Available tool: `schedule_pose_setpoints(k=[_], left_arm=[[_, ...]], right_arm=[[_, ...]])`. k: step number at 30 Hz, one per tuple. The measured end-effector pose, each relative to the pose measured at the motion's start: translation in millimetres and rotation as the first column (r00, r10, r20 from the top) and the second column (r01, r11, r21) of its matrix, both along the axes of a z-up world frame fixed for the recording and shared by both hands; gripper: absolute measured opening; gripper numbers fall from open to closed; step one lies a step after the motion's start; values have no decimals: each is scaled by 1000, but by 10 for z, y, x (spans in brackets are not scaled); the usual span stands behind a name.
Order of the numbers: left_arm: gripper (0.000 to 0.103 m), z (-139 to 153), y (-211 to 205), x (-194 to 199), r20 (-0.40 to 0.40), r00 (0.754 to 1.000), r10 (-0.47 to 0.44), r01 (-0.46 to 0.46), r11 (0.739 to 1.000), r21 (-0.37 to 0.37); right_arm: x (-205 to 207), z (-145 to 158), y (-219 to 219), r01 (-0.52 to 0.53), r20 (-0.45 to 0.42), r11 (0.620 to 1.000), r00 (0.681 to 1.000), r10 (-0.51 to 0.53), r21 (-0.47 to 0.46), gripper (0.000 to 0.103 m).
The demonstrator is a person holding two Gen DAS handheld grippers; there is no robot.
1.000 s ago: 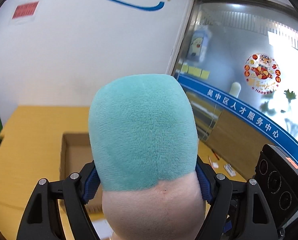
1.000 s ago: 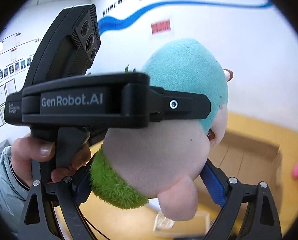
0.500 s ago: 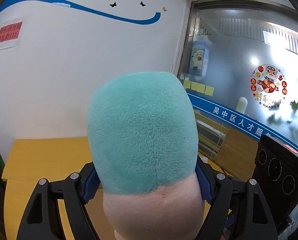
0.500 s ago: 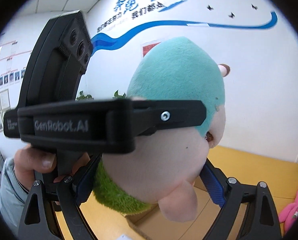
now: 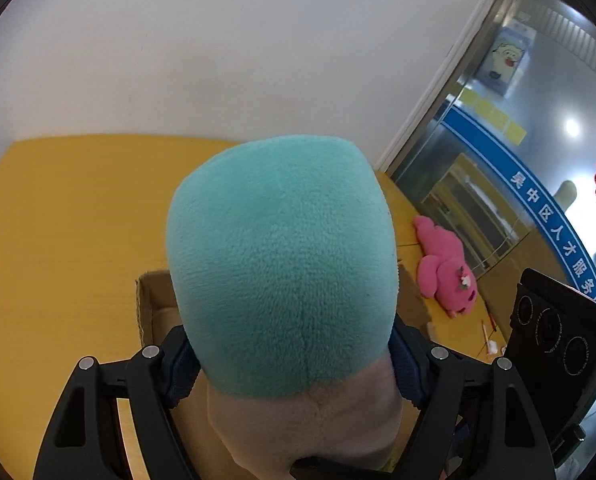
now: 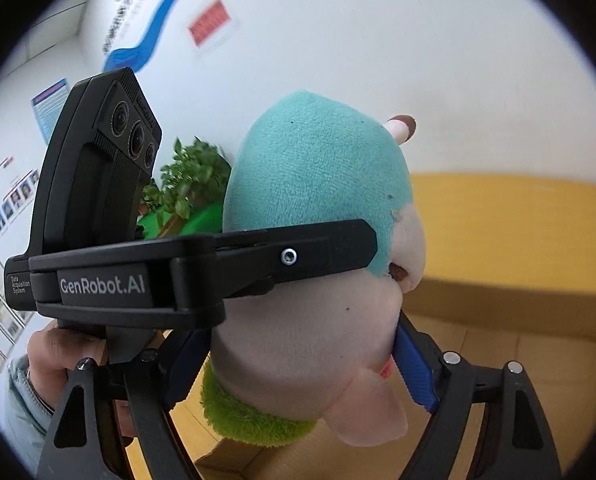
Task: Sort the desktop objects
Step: 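Carry the plush toy with the right gripper over the cardboard box, then open the right gripper to drop the plush toy into the box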
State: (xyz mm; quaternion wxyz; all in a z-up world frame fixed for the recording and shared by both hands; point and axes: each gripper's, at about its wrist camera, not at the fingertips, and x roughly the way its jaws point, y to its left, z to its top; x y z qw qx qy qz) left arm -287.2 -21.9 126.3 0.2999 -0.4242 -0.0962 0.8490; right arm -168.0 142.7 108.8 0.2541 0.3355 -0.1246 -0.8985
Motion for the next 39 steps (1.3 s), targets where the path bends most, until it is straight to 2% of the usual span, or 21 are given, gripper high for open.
schedule_pose_setpoints(k=[5, 9, 11, 12, 15, 18, 22, 26, 31, 34, 36, 39], left_arm=[[82, -666, 29, -303, 128, 992, 13, -4, 998, -69], [82, -1076, 80, -387, 199, 980, 23, 7, 989, -150], [82, -1223, 88, -395, 216, 976, 26, 14, 984, -180], [82, -1246, 131, -371, 194, 981, 21, 22, 977, -214], [85, -1180, 343, -402, 187, 982, 31, 23, 960, -280], [86, -1163, 437, -401, 209, 977, 51, 12, 957, -291], [86, -1102, 478, -343, 213, 975, 69, -3, 956, -293], [86, -917, 492, -256, 166, 982, 85, -31, 951, -308], [86, -771, 349, -215, 133, 987, 89, -45, 952, -304], [85, -692, 314, -206, 101, 989, 105, -74, 959, -273], [85, -642, 298, -204, 89, 989, 118, -92, 964, -250], [85, -561, 292, -151, 53, 991, 126, -109, 962, -248]], right_arm=[[-320, -674, 28, 12, 162, 997, 987, 0, -70, 83], [-503, -1179, 79, 41, 312, 986, 950, 12, -164, 83], [-539, -1357, 89, 51, 361, 981, 932, 20, -186, 83], [-549, -1465, 94, 56, 392, 978, 920, 27, -200, 83], [-545, -1637, 140, 80, 439, 964, 898, 41, -252, 83], [-523, -1733, 188, 95, 471, 953, 880, 55, -288, 88], [-387, -1713, 233, 88, 460, 953, 886, 58, -291, 89], [-249, -1679, 227, 73, 452, 943, 888, 87, -326, 89], [-113, -1621, 177, 58, 445, 943, 890, 100, -329, 88], [-34, -1801, 224, 103, 511, 941, 855, 82, -322, 89], [42, -1839, 285, 116, 508, 925, 856, 92, -363, 89], [93, -1784, 279, 103, 511, 929, 853, 101, -355, 90]])
